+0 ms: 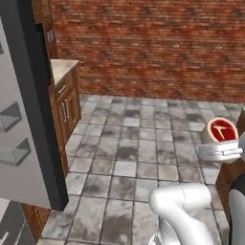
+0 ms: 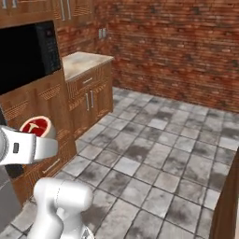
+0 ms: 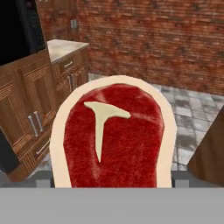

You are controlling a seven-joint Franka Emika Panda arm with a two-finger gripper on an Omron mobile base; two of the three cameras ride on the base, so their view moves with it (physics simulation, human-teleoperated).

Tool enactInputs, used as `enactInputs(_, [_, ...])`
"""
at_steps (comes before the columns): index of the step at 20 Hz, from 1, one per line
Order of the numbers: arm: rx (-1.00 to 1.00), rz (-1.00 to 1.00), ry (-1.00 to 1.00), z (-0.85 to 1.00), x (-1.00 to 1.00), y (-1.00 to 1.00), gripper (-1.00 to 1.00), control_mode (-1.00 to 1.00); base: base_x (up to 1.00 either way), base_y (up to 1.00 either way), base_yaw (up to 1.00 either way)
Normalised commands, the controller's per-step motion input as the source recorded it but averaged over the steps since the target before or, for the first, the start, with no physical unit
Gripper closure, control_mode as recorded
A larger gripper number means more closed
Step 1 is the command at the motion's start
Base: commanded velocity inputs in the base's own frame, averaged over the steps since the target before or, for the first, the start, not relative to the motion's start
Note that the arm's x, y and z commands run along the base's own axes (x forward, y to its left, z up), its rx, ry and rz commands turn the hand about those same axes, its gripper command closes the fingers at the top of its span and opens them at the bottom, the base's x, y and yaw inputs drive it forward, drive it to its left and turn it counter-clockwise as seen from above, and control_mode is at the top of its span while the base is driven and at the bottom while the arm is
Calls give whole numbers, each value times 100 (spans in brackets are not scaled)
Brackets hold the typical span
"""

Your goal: Gather the onion and eggplant from the fridge and place them on a tray on the dining counter. Then gather the chicken drumstick and steak from the fridge and place them on the other tray.

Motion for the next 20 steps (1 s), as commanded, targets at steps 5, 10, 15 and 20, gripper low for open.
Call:
enactInputs(5, [0,0,0,0,0,0,100,100,62,-22,-58])
enactInputs(10, [0,0,0,0,0,0,100,100,92,-12,-47])
enactInputs(15, [0,0,0,0,0,0,100,100,100,3,-42])
enactInputs(20, [0,0,0,0,0,0,100,100,97,17,-46])
